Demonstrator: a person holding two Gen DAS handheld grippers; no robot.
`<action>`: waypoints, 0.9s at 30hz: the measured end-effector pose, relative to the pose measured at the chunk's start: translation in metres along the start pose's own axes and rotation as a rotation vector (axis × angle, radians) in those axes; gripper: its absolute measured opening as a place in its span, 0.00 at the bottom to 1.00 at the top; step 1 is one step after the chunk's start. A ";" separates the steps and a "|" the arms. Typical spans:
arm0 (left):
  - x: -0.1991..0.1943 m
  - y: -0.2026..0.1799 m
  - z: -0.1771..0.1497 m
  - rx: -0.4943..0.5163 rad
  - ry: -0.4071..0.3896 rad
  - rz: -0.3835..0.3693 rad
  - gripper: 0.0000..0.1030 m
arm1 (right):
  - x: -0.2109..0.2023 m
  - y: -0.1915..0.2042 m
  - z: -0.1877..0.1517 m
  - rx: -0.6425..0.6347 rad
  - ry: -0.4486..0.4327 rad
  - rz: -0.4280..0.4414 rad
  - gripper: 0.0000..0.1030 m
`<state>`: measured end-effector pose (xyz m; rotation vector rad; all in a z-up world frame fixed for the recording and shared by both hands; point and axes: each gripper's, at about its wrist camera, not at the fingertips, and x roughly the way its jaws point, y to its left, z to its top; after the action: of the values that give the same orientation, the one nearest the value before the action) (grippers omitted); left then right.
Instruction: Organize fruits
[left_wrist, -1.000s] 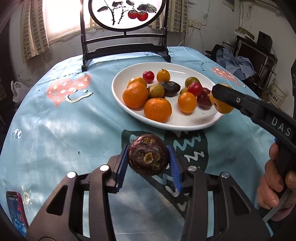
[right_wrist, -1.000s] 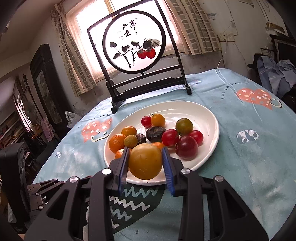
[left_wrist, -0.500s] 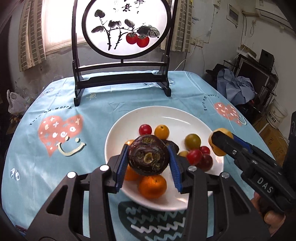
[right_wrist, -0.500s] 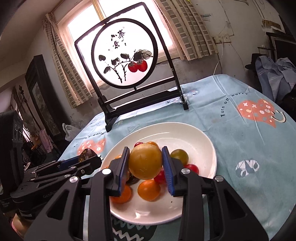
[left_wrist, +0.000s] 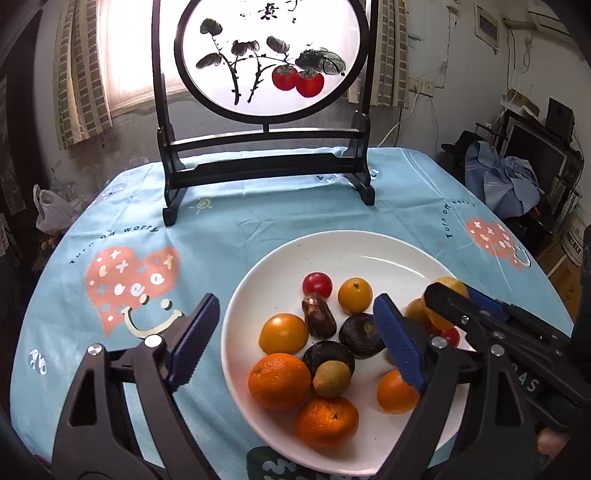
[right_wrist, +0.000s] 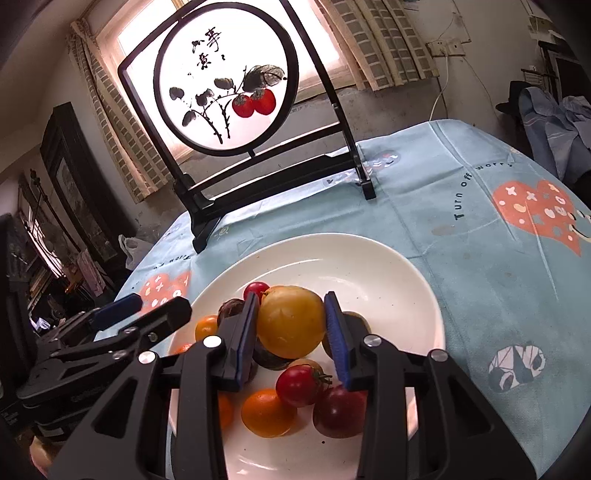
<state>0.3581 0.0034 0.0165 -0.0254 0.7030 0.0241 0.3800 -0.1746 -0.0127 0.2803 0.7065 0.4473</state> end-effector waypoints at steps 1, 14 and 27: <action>-0.006 0.000 0.000 0.003 -0.011 0.006 0.89 | 0.000 0.001 -0.001 0.000 0.007 -0.001 0.43; -0.089 0.011 -0.031 0.019 -0.047 0.032 0.98 | -0.070 0.030 -0.040 -0.146 0.030 -0.094 0.99; -0.173 0.013 -0.128 0.015 -0.006 0.024 0.98 | -0.167 0.056 -0.134 -0.290 0.039 -0.189 0.99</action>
<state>0.1434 0.0096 0.0305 -0.0022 0.6977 0.0417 0.1606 -0.1936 0.0050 -0.0682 0.6888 0.3697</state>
